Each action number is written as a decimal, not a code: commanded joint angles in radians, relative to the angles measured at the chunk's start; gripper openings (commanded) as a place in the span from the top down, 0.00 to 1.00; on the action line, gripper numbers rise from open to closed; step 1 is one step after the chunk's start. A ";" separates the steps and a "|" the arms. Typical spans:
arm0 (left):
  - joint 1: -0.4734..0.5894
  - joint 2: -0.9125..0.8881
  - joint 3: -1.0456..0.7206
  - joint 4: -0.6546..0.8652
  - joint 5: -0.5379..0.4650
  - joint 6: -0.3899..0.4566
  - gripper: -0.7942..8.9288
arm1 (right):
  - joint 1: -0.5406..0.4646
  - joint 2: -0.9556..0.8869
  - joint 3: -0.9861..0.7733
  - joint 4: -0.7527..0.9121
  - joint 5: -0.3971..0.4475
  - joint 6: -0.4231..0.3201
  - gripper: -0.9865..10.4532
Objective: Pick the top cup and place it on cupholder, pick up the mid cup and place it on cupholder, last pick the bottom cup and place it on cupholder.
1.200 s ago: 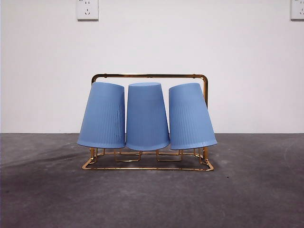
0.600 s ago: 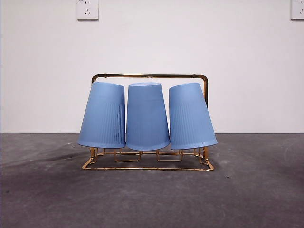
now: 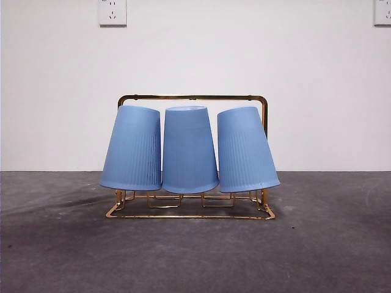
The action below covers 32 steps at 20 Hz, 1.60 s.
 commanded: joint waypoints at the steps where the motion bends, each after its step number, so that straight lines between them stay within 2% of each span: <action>1: 0.048 -0.034 -0.055 0.093 0.015 -0.004 0.91 | 0.011 0.004 0.008 0.011 0.004 -0.004 0.90; 3: 0.118 -0.135 -0.243 0.329 0.063 0.000 0.91 | 0.012 0.004 0.008 0.011 0.004 -0.005 0.90; 5: 0.208 -0.267 -0.455 0.552 0.053 0.001 0.91 | 0.011 0.004 0.008 0.010 0.004 -0.004 0.90; 7: 0.294 -0.388 -0.642 0.699 0.050 0.048 0.91 | 0.012 0.004 0.008 0.010 0.004 -0.004 0.90; 9: 0.366 -0.481 -0.778 0.765 0.049 0.108 0.91 | 0.011 0.004 0.008 0.011 0.004 -0.004 0.90; 16: 0.499 -0.608 -1.027 0.796 -0.081 0.092 0.91 | 0.011 0.004 0.008 0.011 0.004 -0.004 0.90; 21: 0.567 -0.672 -1.109 0.796 -0.112 0.020 0.91 | 0.011 0.004 0.008 0.011 0.004 -0.004 0.90; 24: 0.575 -0.722 -1.139 0.793 -0.116 0.031 0.91 | 0.011 0.004 0.008 0.010 0.004 -0.004 0.90; 32: 0.575 -0.722 -1.139 0.788 -0.128 0.051 0.91 | 0.012 0.004 0.008 0.011 0.004 -0.005 0.90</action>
